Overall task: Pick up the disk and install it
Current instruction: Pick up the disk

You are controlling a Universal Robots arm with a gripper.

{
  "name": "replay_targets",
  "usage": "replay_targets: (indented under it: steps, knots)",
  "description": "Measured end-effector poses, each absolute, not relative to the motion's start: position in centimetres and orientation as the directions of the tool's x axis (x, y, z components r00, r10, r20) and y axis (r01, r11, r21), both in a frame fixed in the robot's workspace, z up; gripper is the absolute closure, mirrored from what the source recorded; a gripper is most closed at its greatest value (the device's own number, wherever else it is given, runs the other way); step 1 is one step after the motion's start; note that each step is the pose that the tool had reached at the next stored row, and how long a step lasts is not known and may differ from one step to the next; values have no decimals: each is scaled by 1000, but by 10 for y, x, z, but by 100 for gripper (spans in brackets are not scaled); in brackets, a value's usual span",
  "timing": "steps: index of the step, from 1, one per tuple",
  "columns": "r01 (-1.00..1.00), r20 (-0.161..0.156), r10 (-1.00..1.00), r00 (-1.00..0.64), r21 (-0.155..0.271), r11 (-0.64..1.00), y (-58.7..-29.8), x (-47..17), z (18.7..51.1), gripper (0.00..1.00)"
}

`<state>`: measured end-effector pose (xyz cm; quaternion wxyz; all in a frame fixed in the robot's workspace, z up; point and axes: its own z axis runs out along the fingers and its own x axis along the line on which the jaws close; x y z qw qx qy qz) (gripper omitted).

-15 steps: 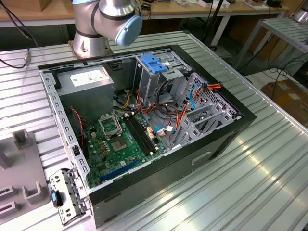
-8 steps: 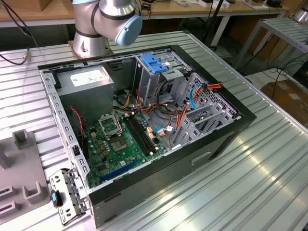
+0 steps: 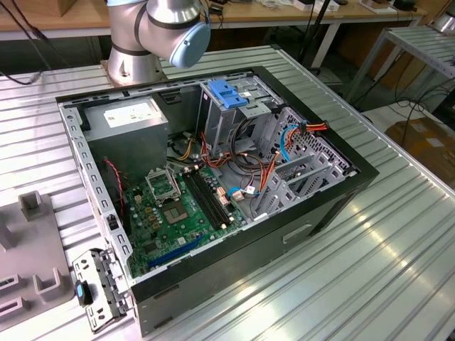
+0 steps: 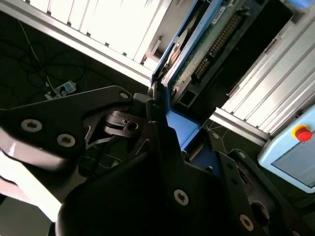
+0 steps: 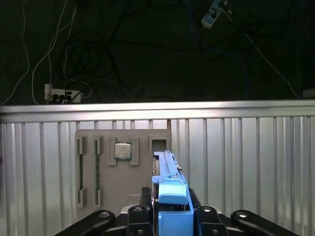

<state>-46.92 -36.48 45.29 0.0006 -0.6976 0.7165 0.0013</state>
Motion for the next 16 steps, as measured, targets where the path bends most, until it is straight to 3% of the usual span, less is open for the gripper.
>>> replay_targets:
  steps: [16]
  knots:
    - [-1000,-3,-1000,-27,1,27,-365,-469,498,63]
